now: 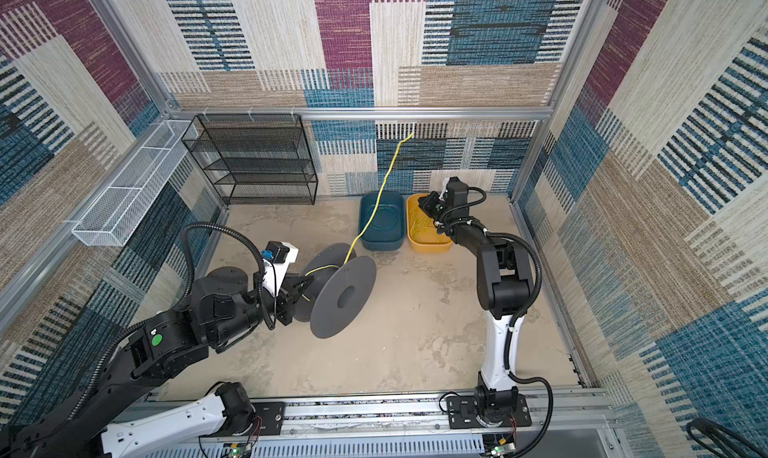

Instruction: Wrap the cables

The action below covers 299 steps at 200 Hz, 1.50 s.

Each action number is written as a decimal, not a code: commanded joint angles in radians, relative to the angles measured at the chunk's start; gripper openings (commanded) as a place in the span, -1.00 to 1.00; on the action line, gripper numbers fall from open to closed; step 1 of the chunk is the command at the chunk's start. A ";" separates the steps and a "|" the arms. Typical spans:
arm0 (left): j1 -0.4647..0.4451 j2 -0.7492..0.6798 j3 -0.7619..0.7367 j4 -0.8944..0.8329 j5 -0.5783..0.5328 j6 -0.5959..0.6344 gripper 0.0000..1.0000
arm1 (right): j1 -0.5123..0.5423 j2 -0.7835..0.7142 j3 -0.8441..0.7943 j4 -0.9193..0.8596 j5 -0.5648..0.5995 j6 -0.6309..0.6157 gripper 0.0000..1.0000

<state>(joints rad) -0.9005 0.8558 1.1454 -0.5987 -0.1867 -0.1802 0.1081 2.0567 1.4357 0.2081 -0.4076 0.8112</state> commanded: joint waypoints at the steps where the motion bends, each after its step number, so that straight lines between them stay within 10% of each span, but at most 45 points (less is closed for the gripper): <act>1: 0.005 0.067 0.058 0.099 -0.038 0.005 -1.00 | 0.005 -0.048 -0.057 0.109 0.029 0.009 -1.00; 64: 0.146 0.370 0.264 -0.009 -0.005 -0.005 -1.00 | 0.004 -0.252 -0.220 0.051 0.028 -0.091 -1.00; 118: 0.249 0.603 0.390 0.093 0.015 0.001 -1.00 | 0.088 -0.547 -0.507 0.026 0.041 -0.193 -0.60; 207: 0.316 0.796 0.453 0.217 -0.071 -0.045 -1.00 | 0.633 -0.955 -0.904 -0.131 0.268 -0.286 -0.14; 299: 0.342 0.848 0.453 0.269 -0.077 -0.081 -1.00 | 1.077 -0.626 -0.906 0.064 0.340 -0.326 0.09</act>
<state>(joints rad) -0.5644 1.7008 1.5951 -0.4164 -0.2573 -0.2295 1.1584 1.3548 0.5140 0.1768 -0.0860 0.4992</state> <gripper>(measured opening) 0.082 0.543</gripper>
